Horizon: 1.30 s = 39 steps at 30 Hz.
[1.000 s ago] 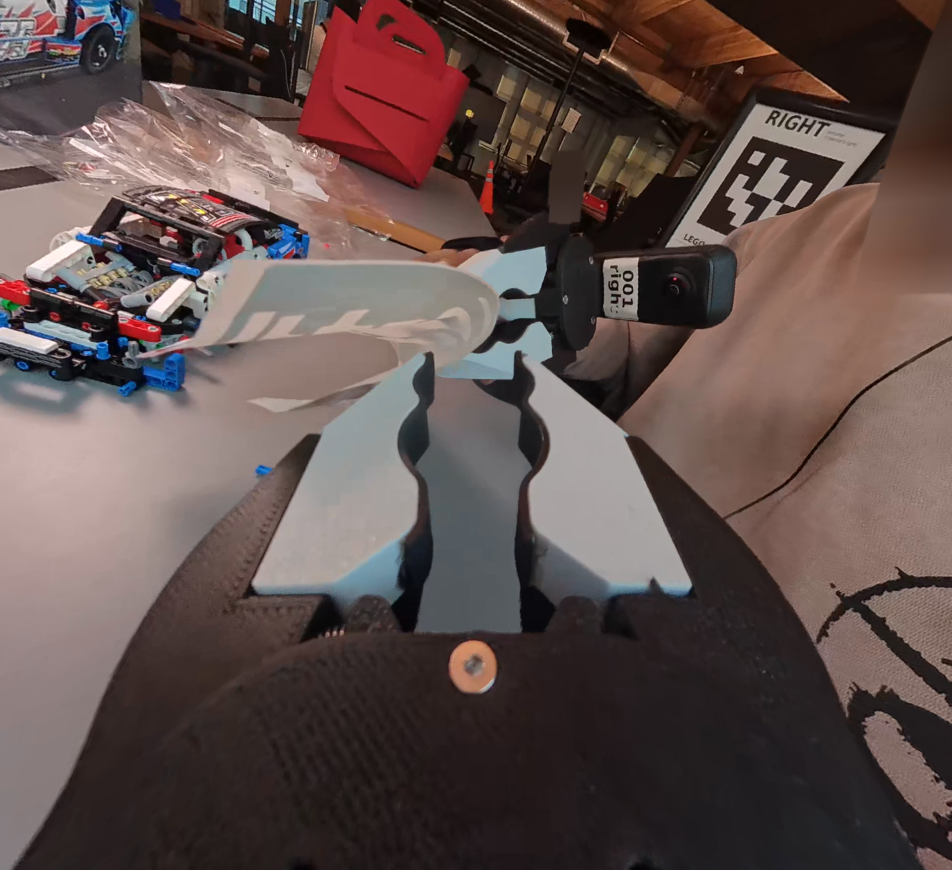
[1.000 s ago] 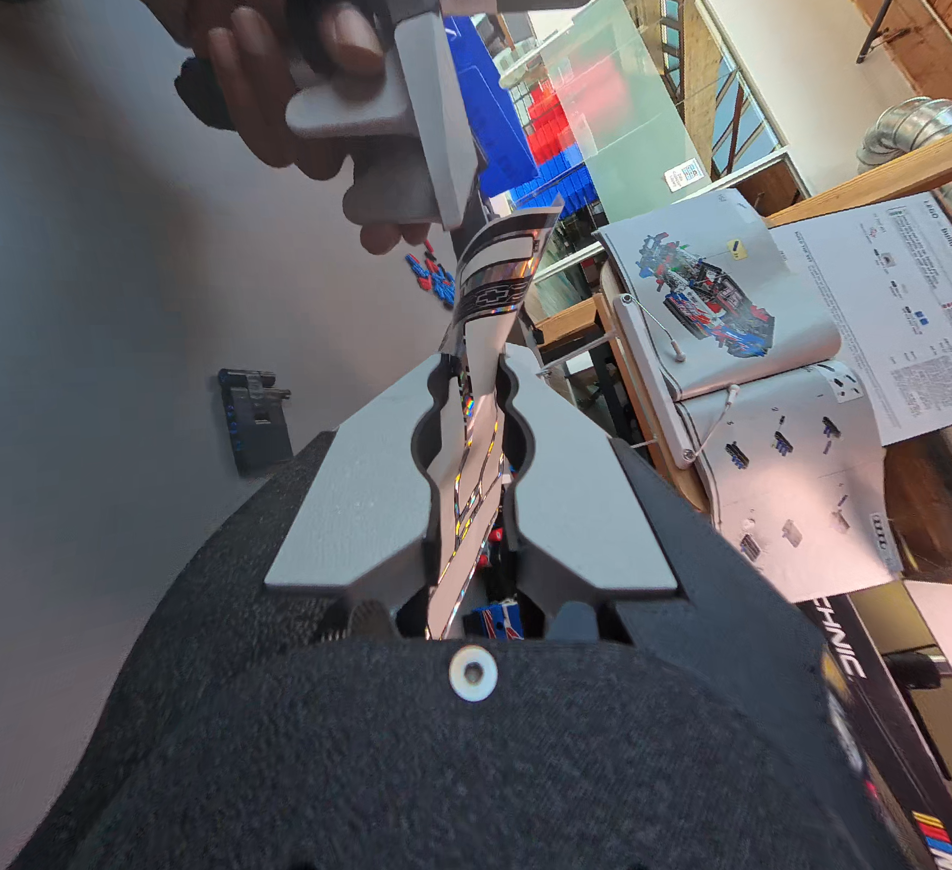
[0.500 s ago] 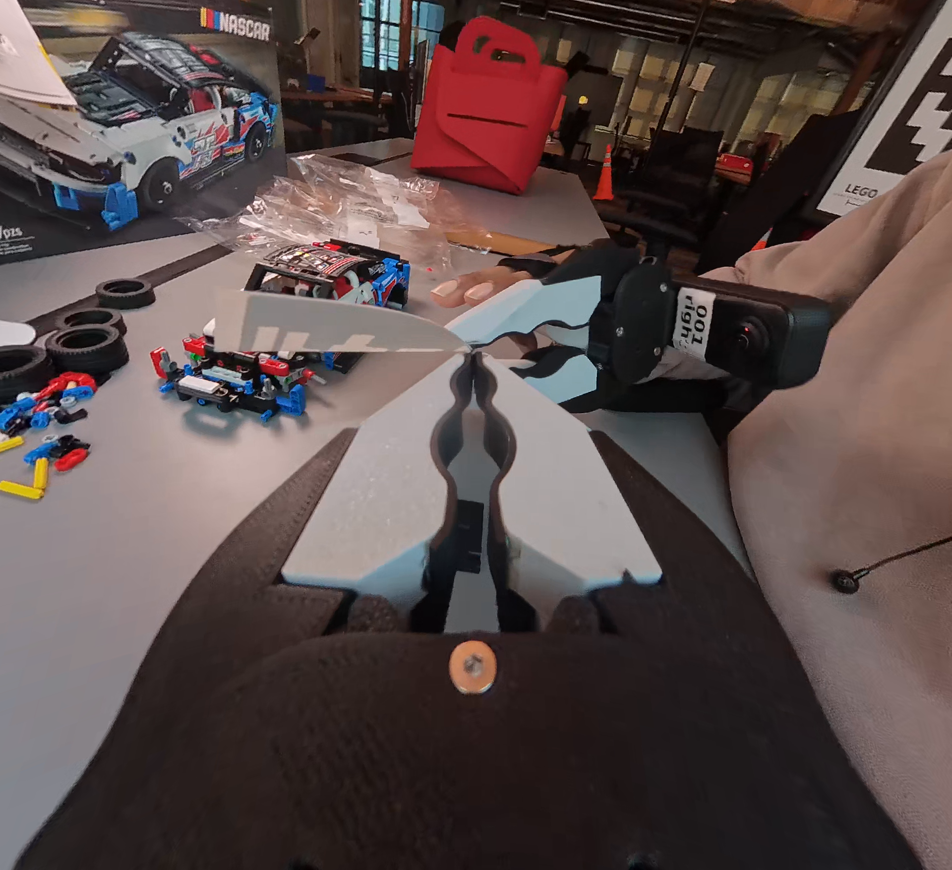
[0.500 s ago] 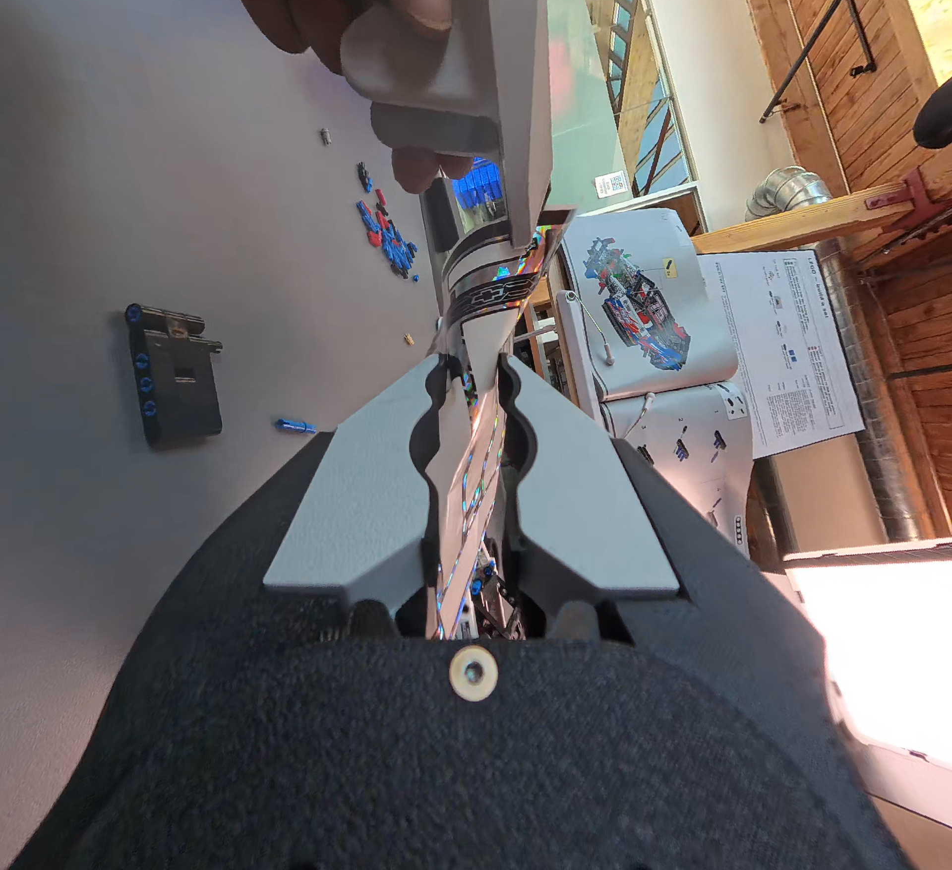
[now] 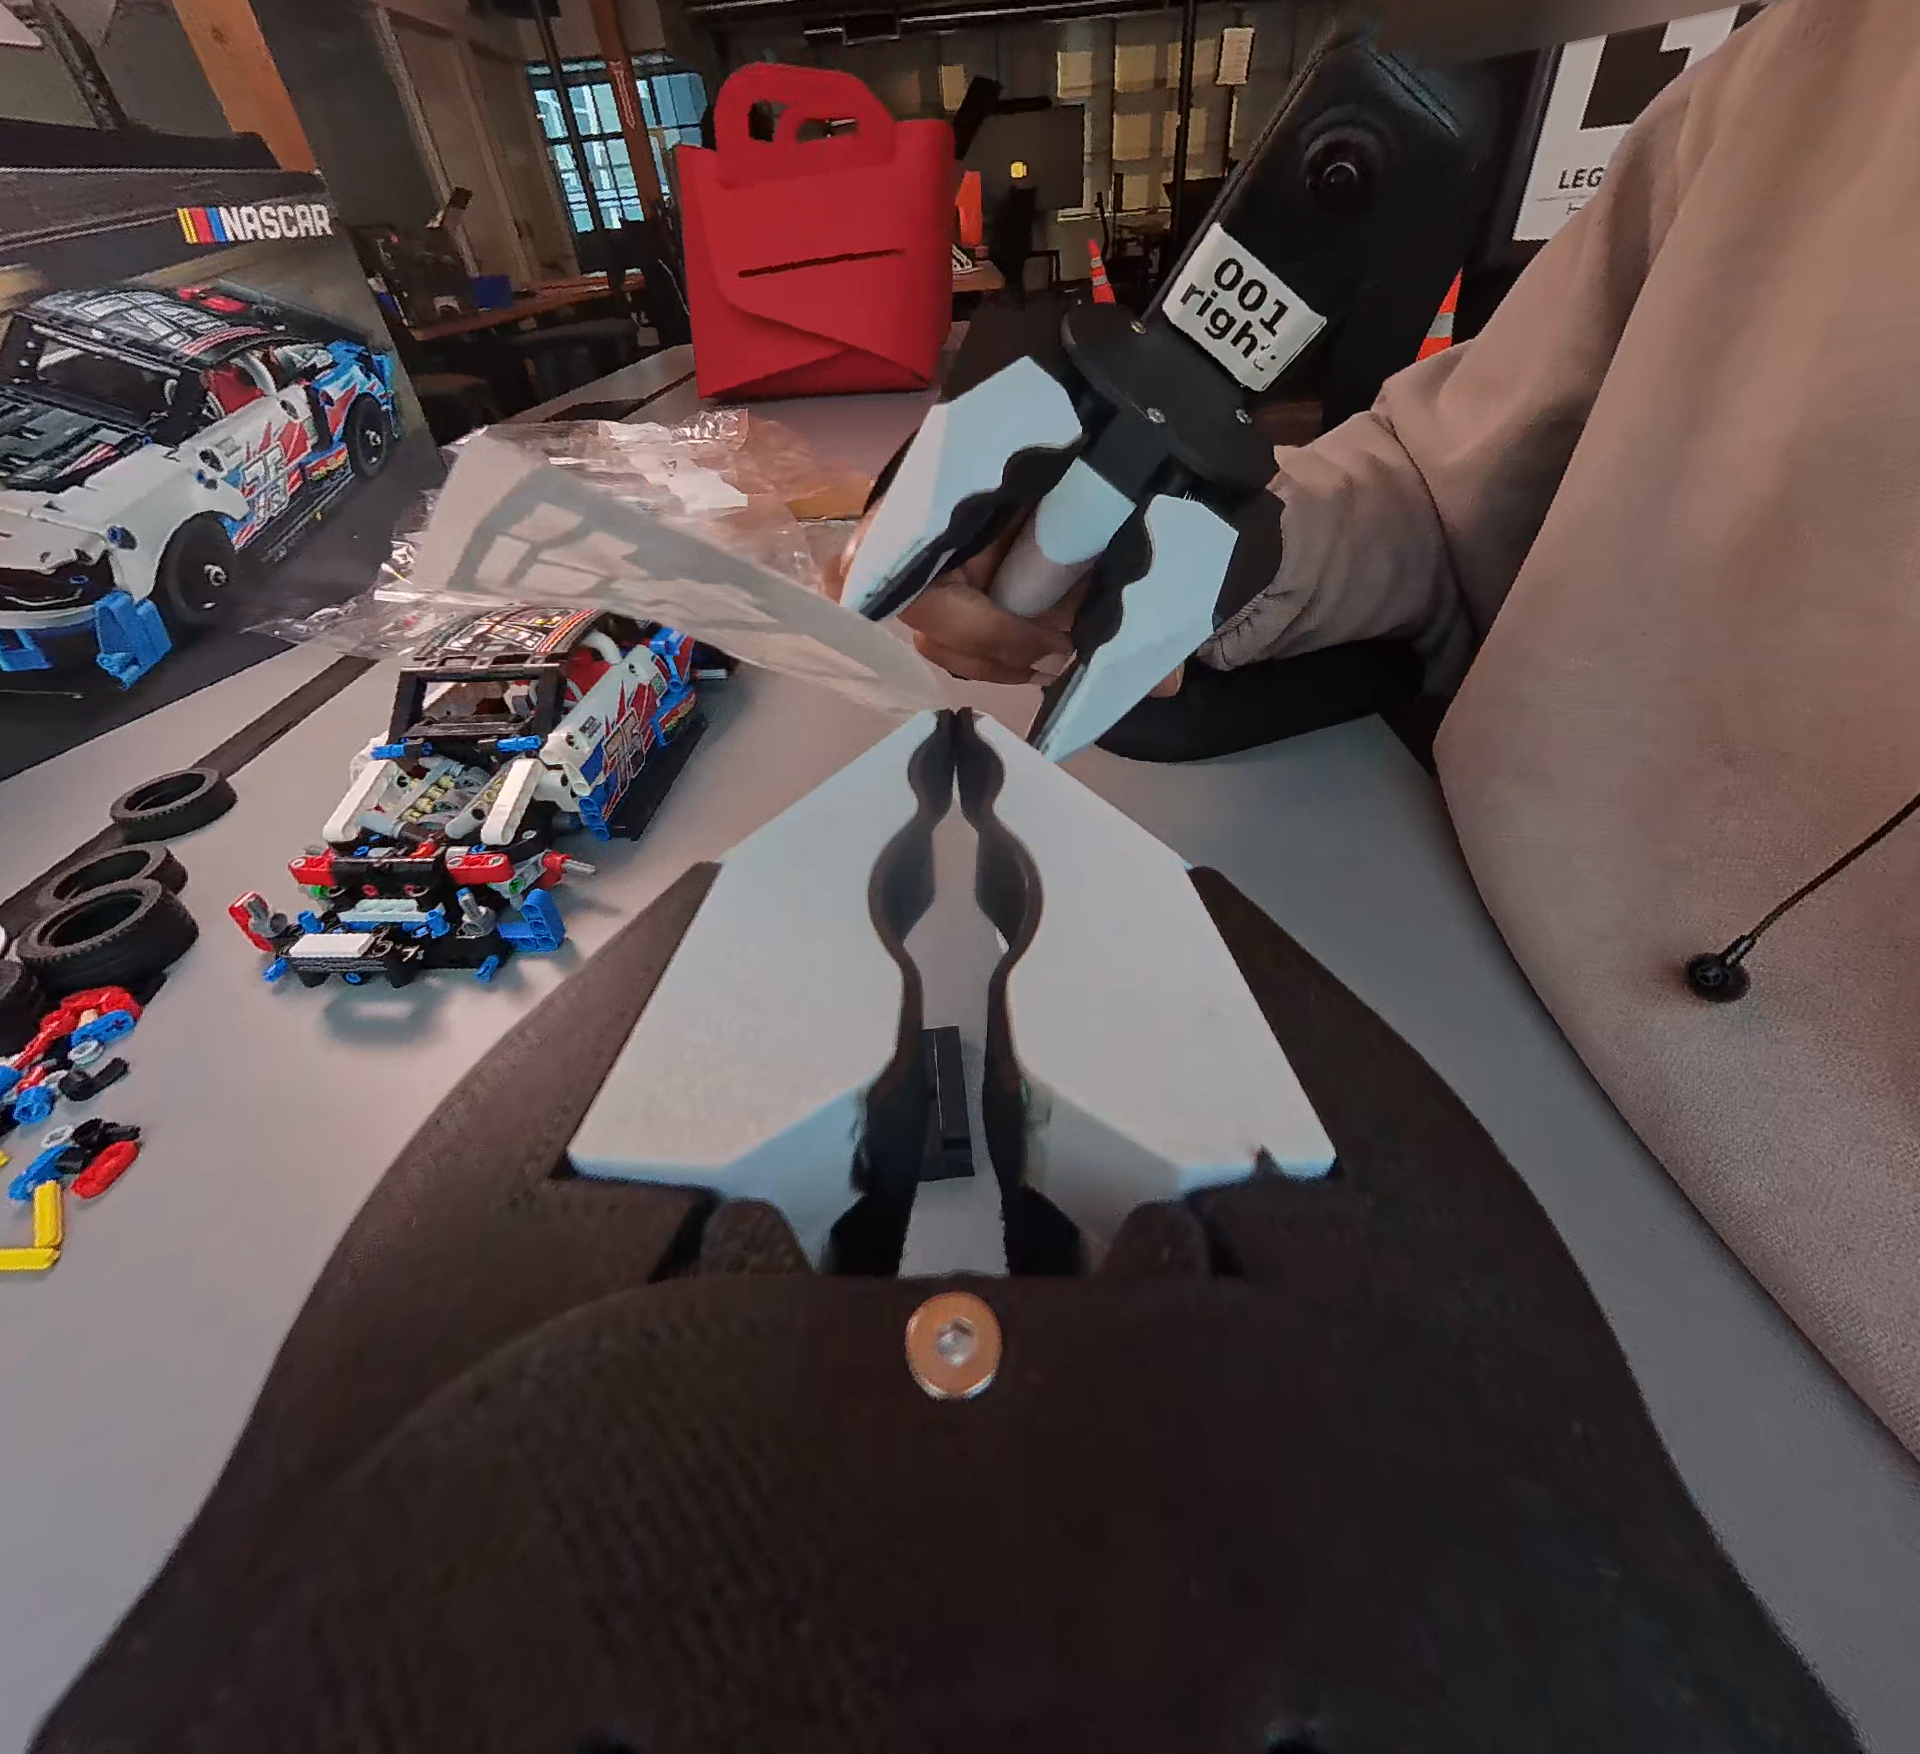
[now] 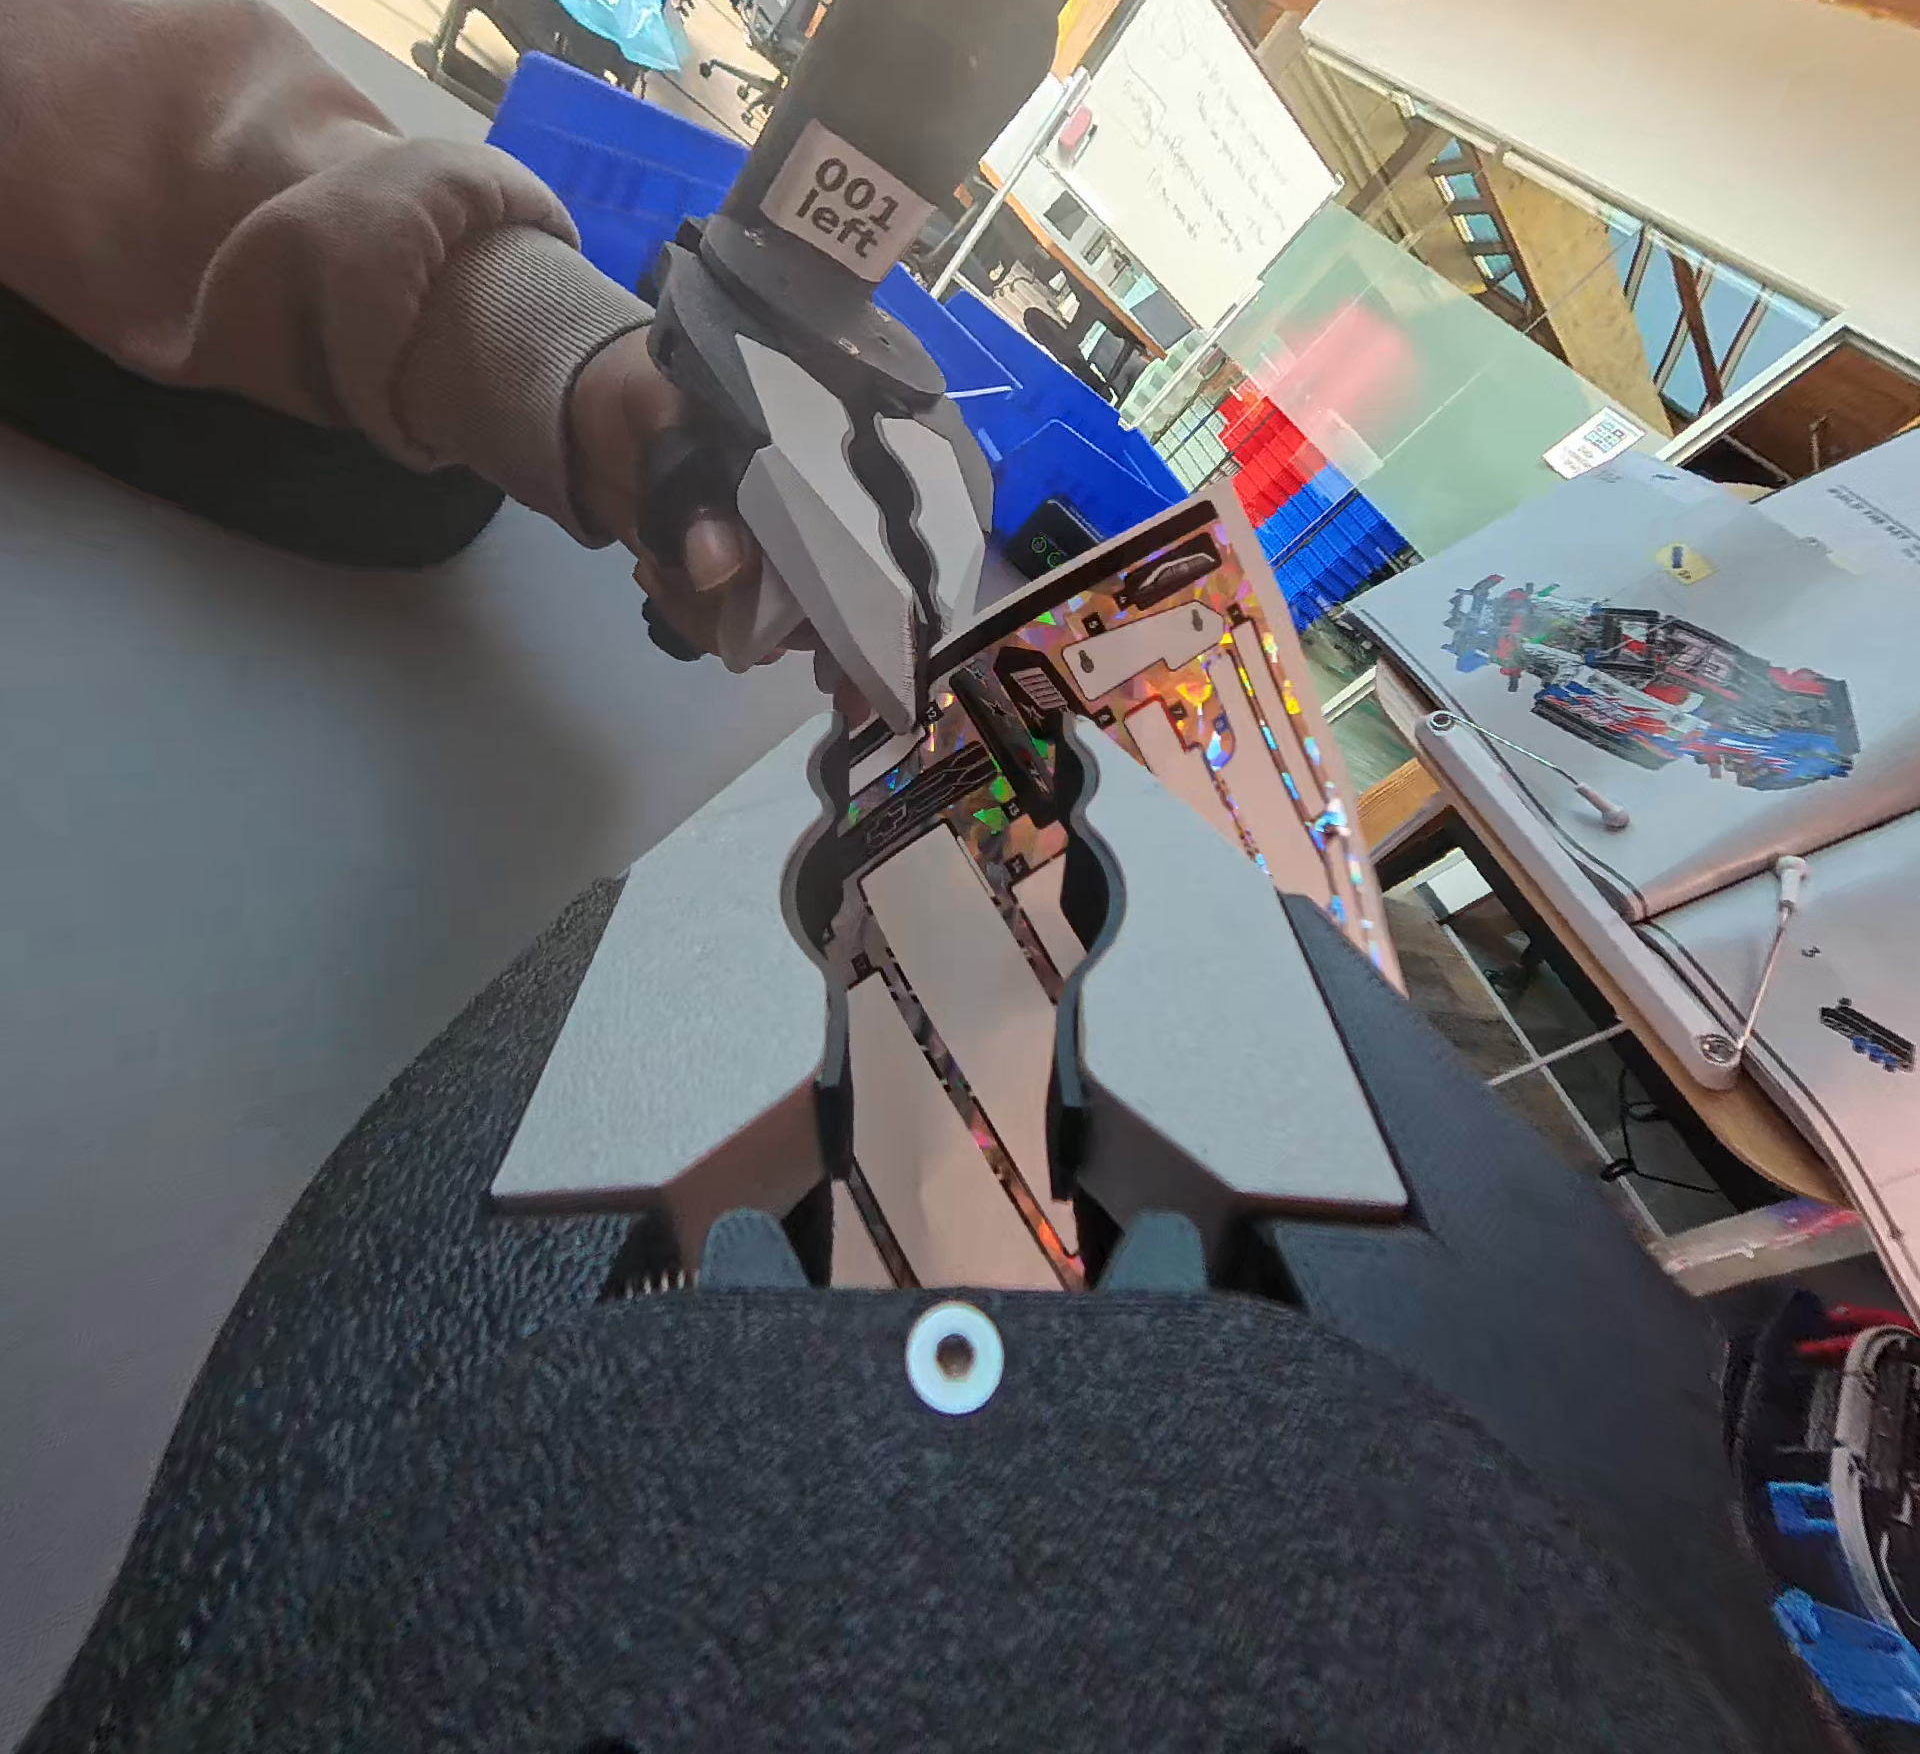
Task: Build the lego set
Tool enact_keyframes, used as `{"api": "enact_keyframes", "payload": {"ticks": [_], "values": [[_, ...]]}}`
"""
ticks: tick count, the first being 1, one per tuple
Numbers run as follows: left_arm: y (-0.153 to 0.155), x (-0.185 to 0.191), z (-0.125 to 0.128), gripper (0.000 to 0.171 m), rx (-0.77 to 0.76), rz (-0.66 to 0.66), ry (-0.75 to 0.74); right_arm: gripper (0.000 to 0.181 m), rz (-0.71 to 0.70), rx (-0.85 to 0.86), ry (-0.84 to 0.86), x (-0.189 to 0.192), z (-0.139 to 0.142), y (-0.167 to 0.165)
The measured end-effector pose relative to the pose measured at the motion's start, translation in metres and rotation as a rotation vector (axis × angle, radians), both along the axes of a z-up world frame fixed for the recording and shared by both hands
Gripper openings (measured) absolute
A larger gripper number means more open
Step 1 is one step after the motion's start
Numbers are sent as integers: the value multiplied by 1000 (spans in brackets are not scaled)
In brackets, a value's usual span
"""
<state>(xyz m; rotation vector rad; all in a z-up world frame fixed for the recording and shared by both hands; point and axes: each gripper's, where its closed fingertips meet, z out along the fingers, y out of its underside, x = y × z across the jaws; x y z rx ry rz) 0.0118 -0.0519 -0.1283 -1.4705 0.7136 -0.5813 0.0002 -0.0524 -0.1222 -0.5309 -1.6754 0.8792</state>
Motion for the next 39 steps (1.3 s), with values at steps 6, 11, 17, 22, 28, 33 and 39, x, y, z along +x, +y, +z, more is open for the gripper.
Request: {"api": "enact_keyframes", "payload": {"ticks": [6, 11, 17, 22, 28, 33, 39], "values": [[1, 5, -5, 0, 9, 1, 48, 24, 22, 11, -30, 2, -6, -5], [-2, 8, -6, 0, 38, 2, 105, 20, 47, -16, -59, 3, -10, -8], [-8, 15, -8, 0, 92, -1, 241, 16, 144, -137, -147, 8, -15, -17], [-12, 20, -11, 0, 124, -4, 329, 11, 249, -248, -219, 18, -13, -20], [-7, 18, -15, 0, 112, 32, 358, 1, 237, -246, -208, 18, -11, -16], [-4, 19, -21, 0, 109, 59, 421, 6, 214, -176, -204, 17, -15, -17], [-6, 20, -21, 0, 68, 39, 407, 0, 199, -41, -168, 20, -15, -19]]}}
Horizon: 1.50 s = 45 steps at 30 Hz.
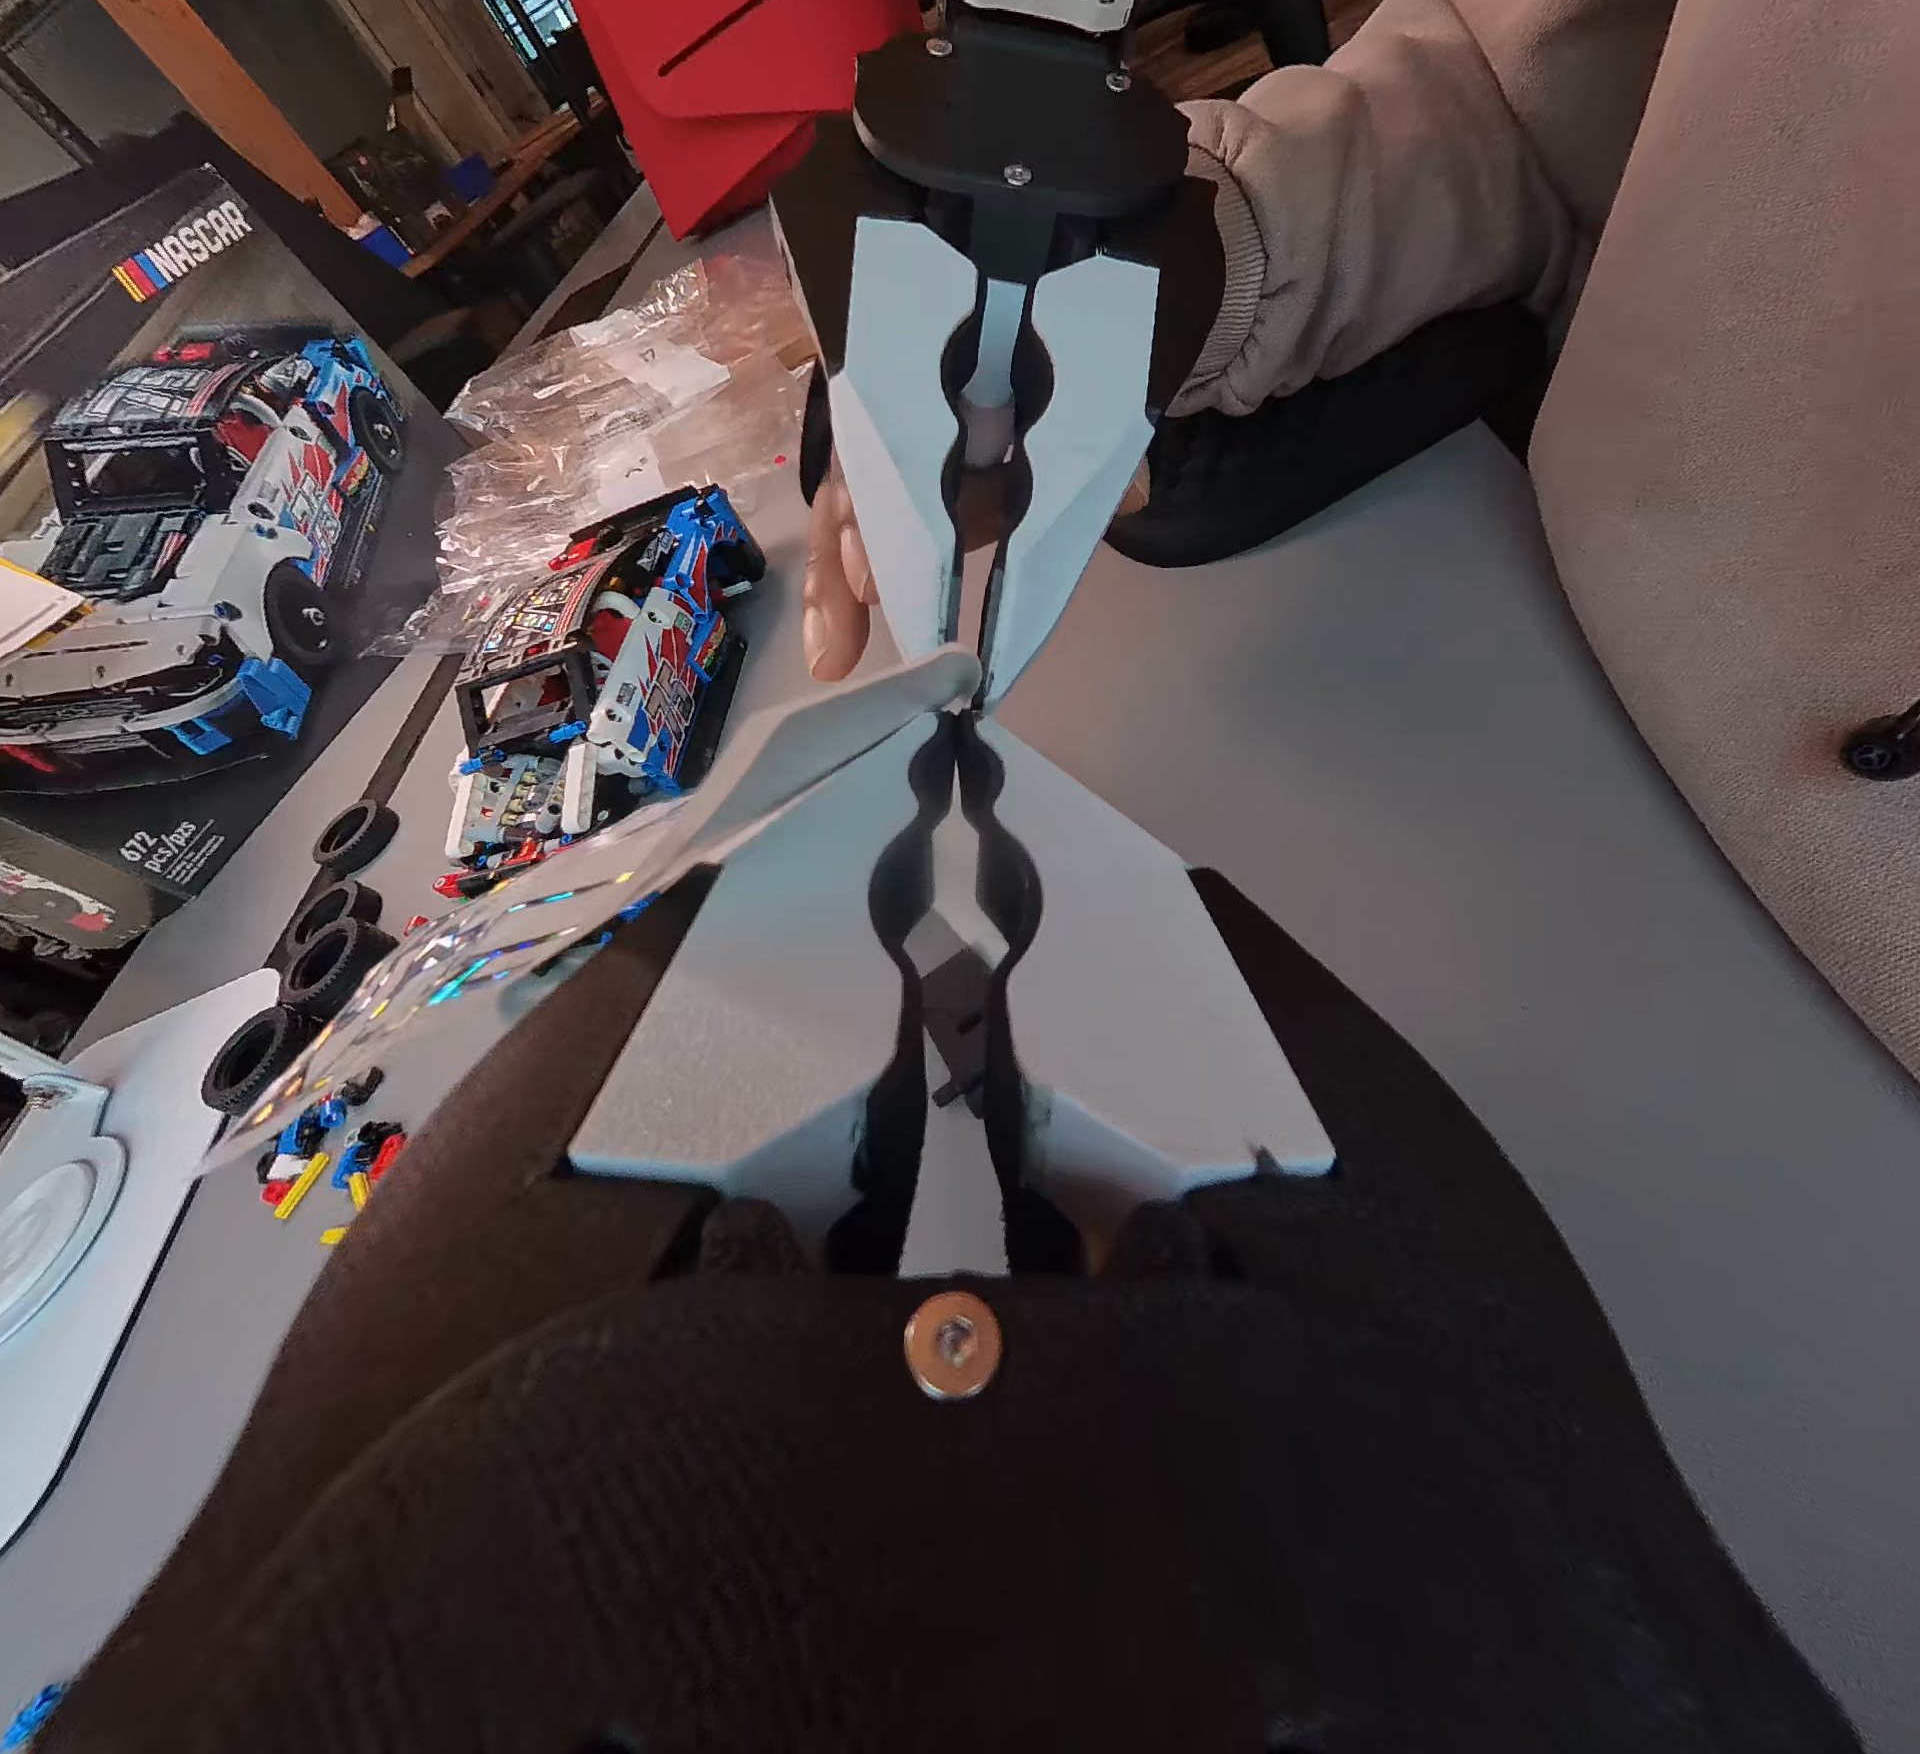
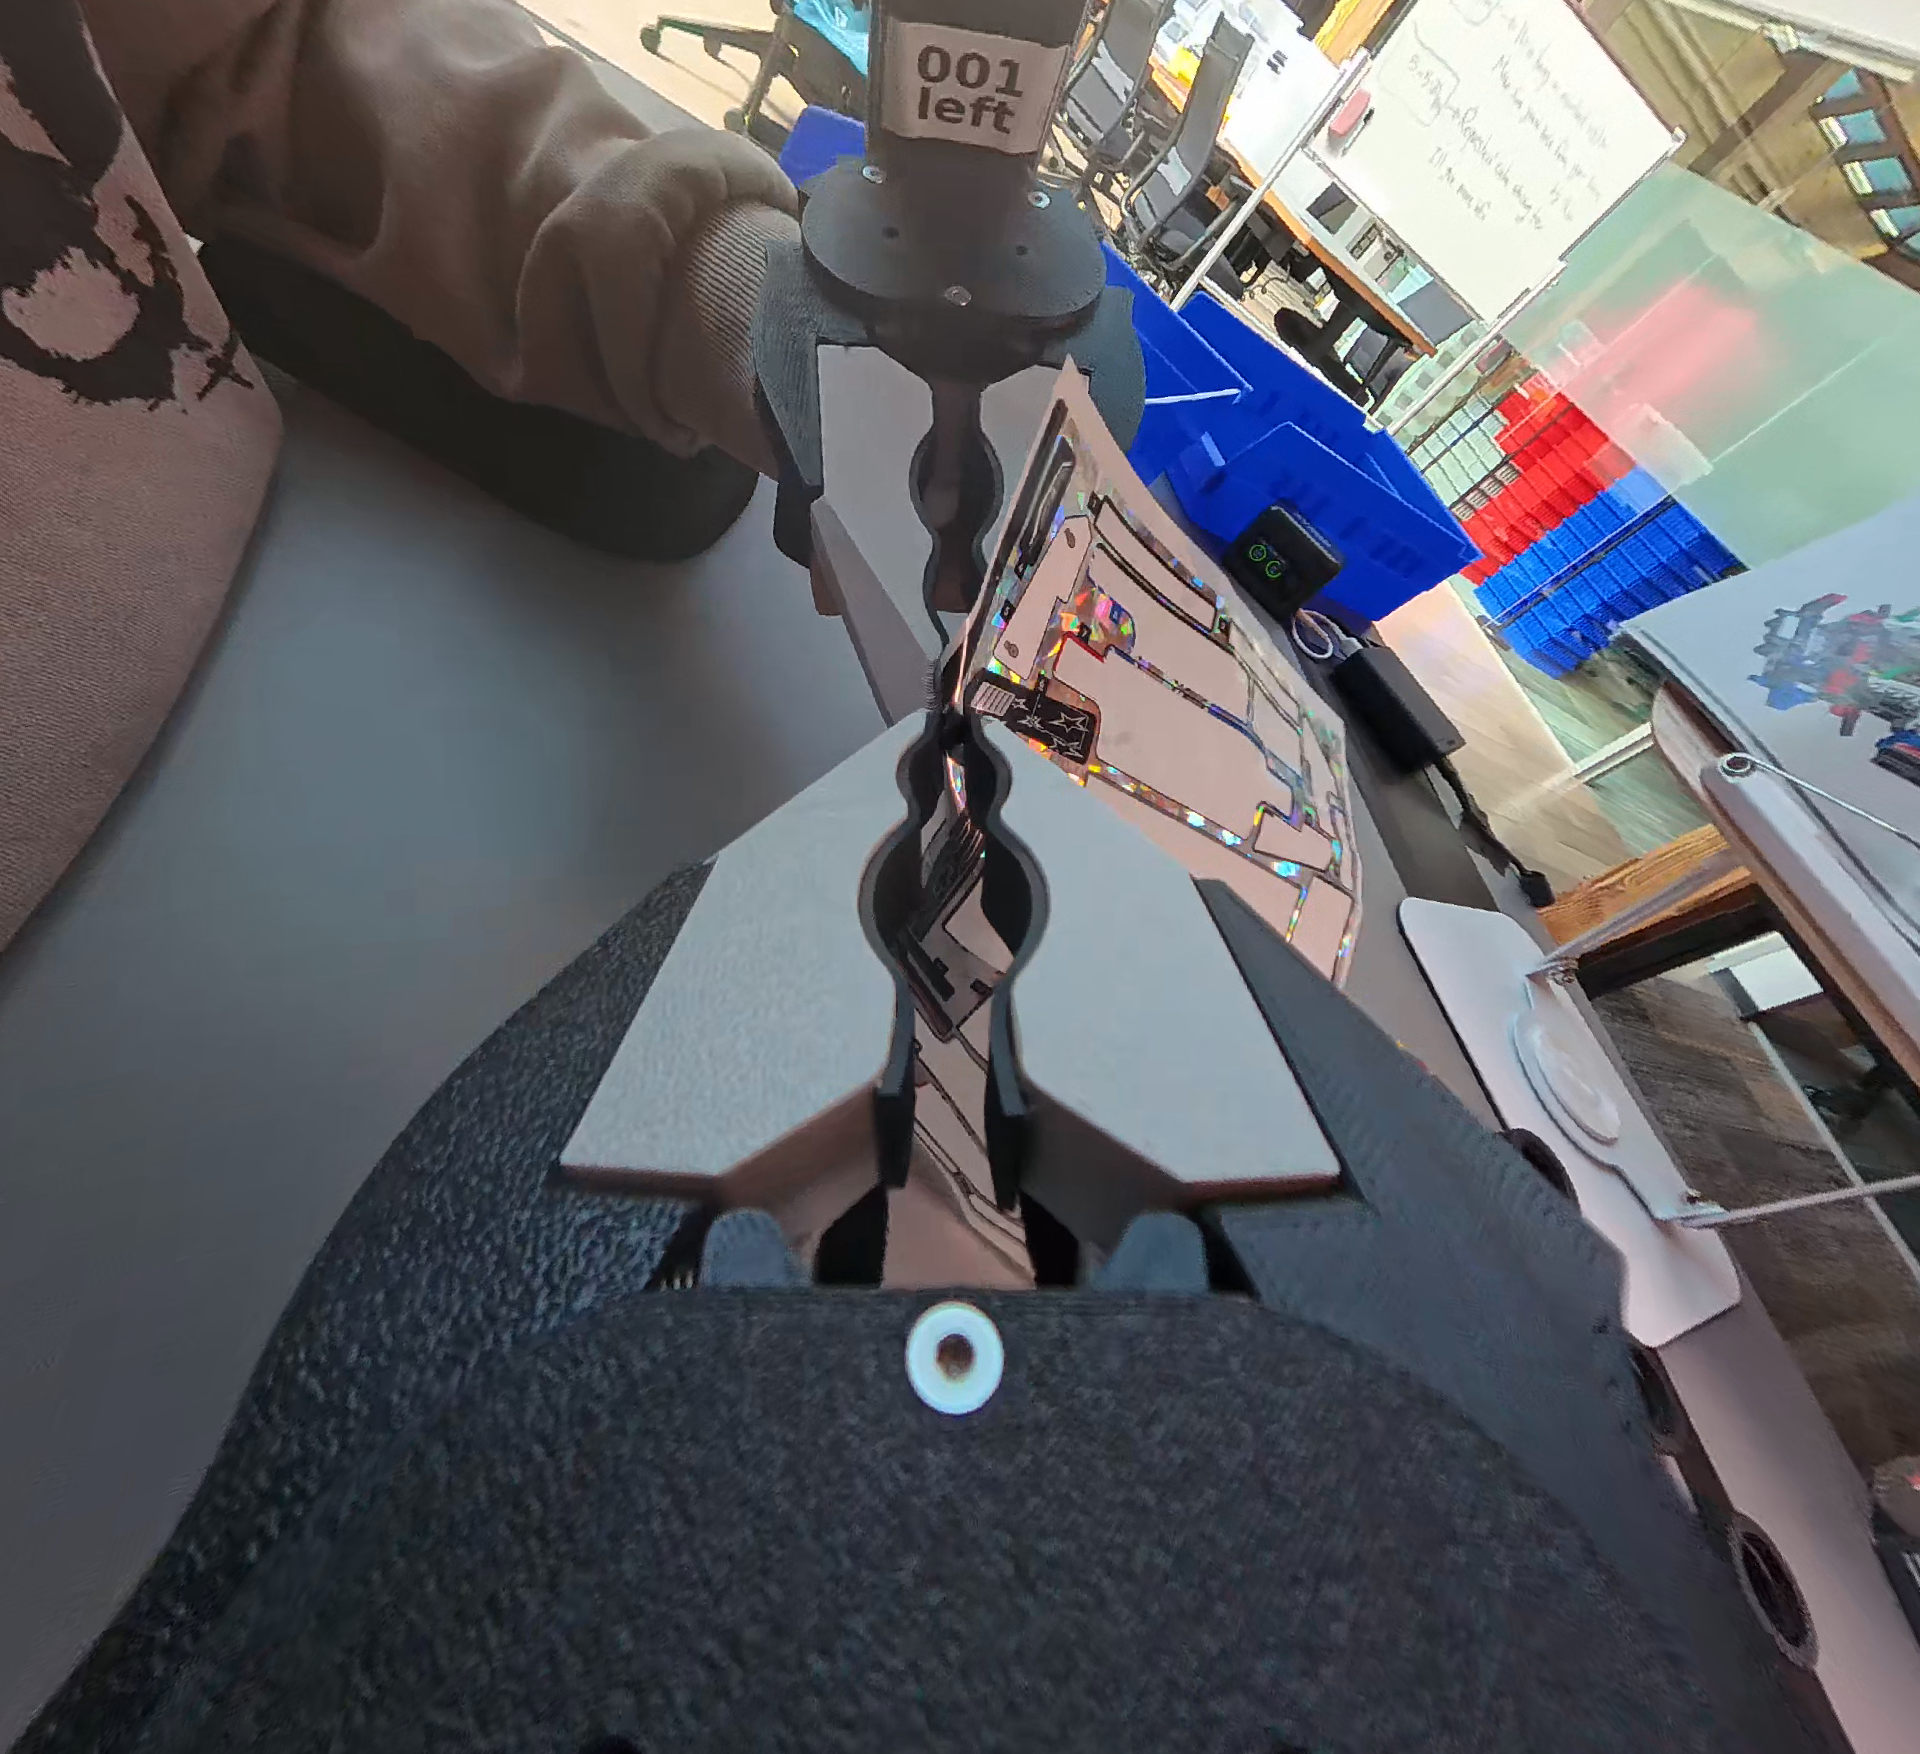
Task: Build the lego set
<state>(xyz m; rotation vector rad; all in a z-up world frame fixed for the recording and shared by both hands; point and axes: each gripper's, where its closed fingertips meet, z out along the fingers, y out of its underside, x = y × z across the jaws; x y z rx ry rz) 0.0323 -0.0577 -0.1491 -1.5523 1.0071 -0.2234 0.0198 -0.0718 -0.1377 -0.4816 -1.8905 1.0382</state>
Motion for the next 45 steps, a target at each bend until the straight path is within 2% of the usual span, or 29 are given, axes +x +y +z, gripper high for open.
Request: {"api": "enact_keyframes", "payload": {"ticks": [3, 8, 21, 30, 37, 45], "values": [[-1, 2, 2, 0, -17, -11, -22, 0, 13, 1, 1, 2, 0, -1], [-4, 4, 12, 0, -34, -42, -123, 1, 59, -112, -17, 7, 9, -3], [0, 2, 8, 0, -102, -29, -179, 1, -2, 54, 25, 5, 5, -2], [3, -3, 6, 0, -95, 4, -166, 0, -15, 7, 13, 4, 6, 5], [6, -14, 21, 0, -39, 45, -211, 0, -20, -191, -1, 5, 24, 17], [12, -44, 50, 0, -34, 114, -431, 0, -46, -439, 85, 11, 64, 41]]}}
